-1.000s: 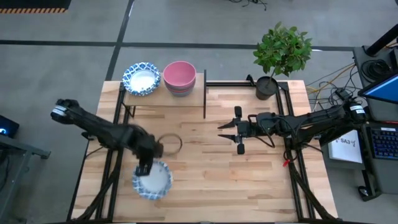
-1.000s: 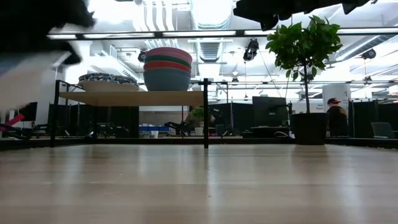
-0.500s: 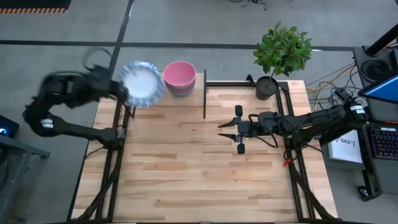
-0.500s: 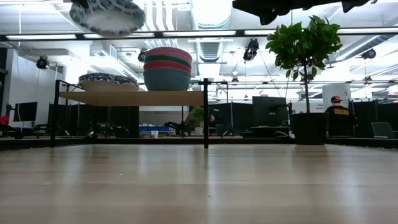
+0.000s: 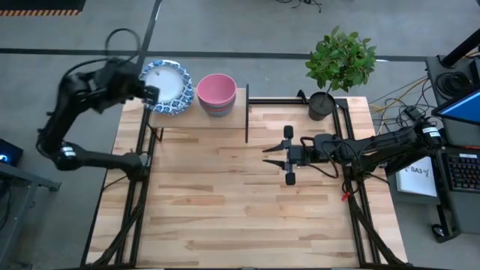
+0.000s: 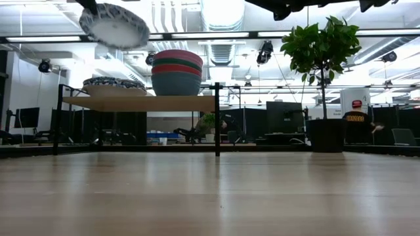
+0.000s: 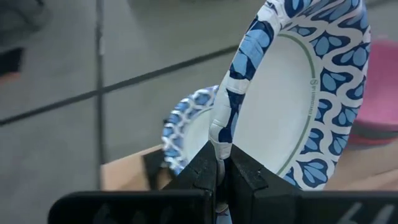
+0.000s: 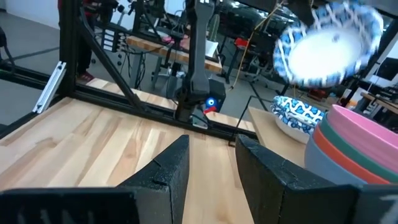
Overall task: Place and stack bowls onto a shelf
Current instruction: Stack the white and blue bowl on top of the shelf
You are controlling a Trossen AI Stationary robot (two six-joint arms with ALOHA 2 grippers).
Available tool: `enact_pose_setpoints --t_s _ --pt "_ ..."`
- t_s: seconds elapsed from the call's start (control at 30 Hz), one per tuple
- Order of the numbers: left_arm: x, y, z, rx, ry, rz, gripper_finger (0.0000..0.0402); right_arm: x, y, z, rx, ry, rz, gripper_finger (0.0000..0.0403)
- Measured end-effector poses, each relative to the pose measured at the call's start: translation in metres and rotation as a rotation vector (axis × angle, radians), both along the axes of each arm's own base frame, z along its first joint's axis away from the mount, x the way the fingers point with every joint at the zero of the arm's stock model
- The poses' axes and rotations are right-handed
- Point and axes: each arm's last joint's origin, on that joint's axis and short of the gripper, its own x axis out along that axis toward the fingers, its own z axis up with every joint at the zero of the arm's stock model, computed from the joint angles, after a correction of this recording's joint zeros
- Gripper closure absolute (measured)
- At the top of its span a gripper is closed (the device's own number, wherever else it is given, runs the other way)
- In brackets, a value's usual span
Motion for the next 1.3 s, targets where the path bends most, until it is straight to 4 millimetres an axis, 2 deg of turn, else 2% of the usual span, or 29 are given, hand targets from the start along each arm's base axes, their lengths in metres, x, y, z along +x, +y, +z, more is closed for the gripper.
enact_pose_setpoints --t_s 0.1,0.2,0.33,0.5,0.7,1.07,1.17,1.3 --pt "0.011 0.02 -0.006 -0.027 0.119 -0.016 0.0402 0.0 0.0 0.001 0.0 -0.015 0.0 0.0282" --pt "0.017 0.041 -0.011 -0.126 0.142 -0.075 0.0401 0.0 0.0 0.002 0.002 -0.015 0.0 0.0282" --pt "0.011 0.073 -0.015 -0.21 0.191 -0.052 0.0401 0.0 0.0 0.002 0.002 -0.015 0.0 0.0282" --pt "0.016 0.081 -0.008 -0.302 0.131 -0.124 0.0401 0.0 0.0 0.002 -0.002 -0.022 0.0 0.0282" --pt "0.022 0.101 -0.009 -0.302 0.163 -0.067 0.0401 0.0 0.0 0.002 -0.001 -0.027 0.0 0.0282" --pt "0.038 0.139 -0.036 -0.363 0.33 -0.006 0.0401 0.0 0.0 0.002 0.006 -0.027 0.0 0.0282" --pt "0.039 0.142 -0.039 -0.373 0.335 -0.002 0.0396 0.0 0.0 0.002 0.006 -0.027 0.0 0.0282" --pt "0.039 0.143 -0.039 -0.374 0.338 0.001 0.037 0.0 0.0 0.002 0.003 -0.024 0.0 0.0282"
